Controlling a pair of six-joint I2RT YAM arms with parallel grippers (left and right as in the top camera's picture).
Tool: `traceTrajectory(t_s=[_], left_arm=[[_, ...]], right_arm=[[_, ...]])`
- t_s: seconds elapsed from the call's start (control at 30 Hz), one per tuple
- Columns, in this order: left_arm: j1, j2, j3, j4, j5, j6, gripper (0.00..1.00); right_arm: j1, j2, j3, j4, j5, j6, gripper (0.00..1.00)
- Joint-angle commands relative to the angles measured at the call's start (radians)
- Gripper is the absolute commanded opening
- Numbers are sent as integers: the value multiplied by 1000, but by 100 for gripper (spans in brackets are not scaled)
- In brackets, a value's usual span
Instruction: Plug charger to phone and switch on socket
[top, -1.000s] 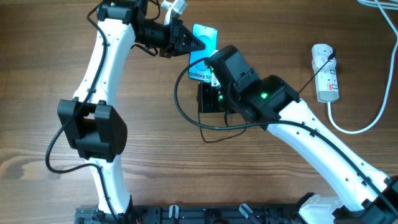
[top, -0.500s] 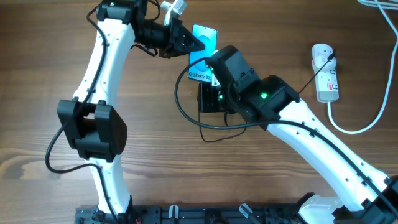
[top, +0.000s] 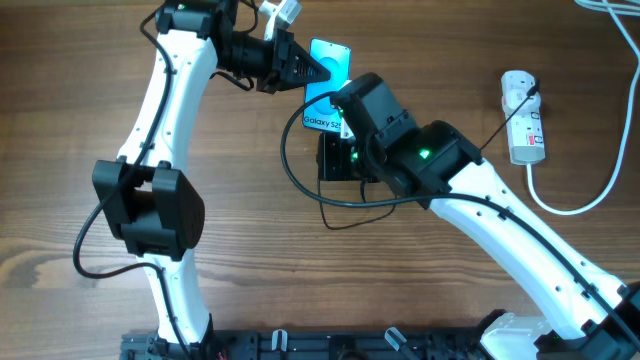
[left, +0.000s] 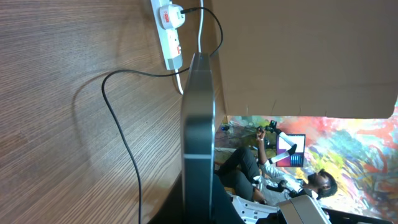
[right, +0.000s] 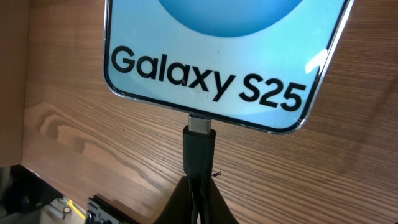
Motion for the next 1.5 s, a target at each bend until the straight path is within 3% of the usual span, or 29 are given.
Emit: traceTrajectory(t_s=[0.0, 1.47], left_arm=[[1, -37, 2, -1, 53, 26, 4], [1, -37, 2, -12, 53, 29, 4]], right_arm=[[-5, -7, 3, 5, -17, 7, 4], [-40, -7, 3, -5, -53, 31, 4]])
